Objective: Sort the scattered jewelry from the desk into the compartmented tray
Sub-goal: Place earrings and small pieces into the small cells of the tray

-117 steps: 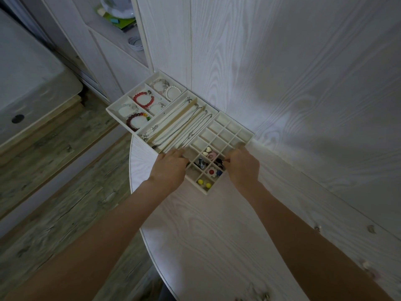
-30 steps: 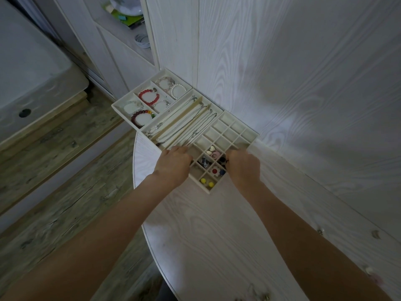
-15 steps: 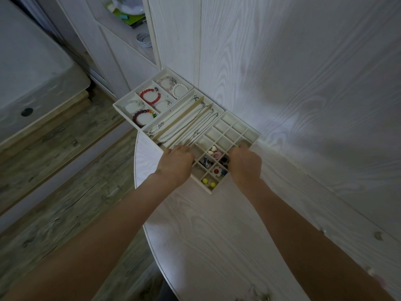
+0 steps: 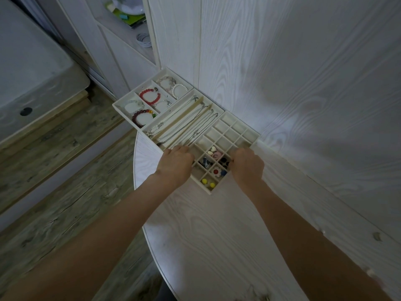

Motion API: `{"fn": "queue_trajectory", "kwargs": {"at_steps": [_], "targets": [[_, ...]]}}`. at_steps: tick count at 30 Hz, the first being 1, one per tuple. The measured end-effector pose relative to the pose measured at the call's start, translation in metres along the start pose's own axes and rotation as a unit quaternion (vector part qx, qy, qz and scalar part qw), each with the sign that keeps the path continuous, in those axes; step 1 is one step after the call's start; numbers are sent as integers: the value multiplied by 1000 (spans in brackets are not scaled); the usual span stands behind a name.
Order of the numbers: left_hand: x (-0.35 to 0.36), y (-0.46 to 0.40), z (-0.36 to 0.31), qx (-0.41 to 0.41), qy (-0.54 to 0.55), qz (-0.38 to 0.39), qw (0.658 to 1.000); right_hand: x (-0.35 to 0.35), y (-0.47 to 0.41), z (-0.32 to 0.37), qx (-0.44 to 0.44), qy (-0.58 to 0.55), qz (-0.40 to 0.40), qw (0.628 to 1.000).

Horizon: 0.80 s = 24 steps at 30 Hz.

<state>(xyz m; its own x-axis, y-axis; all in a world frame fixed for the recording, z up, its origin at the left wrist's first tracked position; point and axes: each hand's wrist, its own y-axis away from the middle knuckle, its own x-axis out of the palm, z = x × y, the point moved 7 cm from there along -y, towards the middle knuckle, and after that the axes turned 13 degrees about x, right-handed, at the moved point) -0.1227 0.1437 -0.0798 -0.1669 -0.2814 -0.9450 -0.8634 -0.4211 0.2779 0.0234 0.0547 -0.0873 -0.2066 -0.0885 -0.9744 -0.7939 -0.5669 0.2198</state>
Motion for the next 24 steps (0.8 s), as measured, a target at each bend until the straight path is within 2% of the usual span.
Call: {"fn": "queue_trajectory", "kwargs": {"at_steps": [4,8,14,24], "targets": [[-1,1,1,0,3,-3,1000,2,-4,1,19,-36,1,999],[0,1,1,-3,5,-5,1000,3,-5,4,-3,-53,-6,999],[0,0,0,-4,4,0,1000,8,-4,7,-15,-38,5,999],[-1,2,0,-3,2,4,1000,3,3,9,-53,-12,-47,997]]}}
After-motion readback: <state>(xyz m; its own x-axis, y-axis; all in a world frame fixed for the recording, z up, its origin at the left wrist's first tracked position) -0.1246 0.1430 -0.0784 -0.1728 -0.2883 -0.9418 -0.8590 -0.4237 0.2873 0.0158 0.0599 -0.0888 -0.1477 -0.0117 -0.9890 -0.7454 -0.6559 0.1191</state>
